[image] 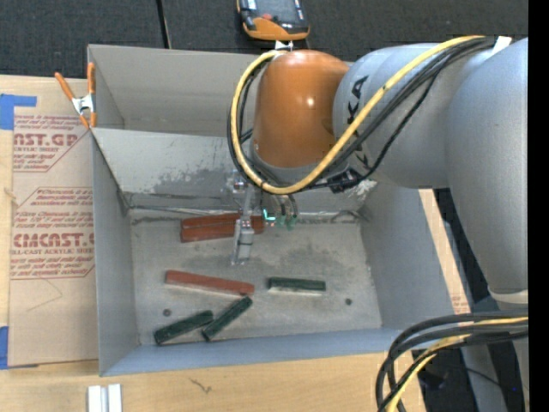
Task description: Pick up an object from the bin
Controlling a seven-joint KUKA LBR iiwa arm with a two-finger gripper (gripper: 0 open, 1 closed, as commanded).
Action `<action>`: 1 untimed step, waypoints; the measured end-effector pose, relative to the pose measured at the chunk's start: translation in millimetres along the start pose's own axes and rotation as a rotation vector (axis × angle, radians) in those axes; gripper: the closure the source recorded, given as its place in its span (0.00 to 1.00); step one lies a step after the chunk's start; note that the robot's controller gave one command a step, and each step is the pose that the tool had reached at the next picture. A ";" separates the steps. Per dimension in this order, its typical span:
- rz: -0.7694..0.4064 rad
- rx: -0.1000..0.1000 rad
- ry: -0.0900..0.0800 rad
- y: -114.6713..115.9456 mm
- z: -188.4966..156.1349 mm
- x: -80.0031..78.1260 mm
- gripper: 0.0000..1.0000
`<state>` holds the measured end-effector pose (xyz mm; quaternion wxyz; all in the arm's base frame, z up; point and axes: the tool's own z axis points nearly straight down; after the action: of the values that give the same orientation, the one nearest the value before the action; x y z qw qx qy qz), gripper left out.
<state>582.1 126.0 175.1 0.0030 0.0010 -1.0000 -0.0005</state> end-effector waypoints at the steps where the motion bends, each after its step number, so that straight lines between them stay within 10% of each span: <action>1: 0.002 -0.001 -0.008 -0.8 -4.7 -1.8 0.00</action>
Offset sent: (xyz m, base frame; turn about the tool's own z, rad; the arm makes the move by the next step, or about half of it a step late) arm -0.0724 0.0154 -0.1051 0.1955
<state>584.0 125.3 179.8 -0.0008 0.0002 -1.0000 -0.0008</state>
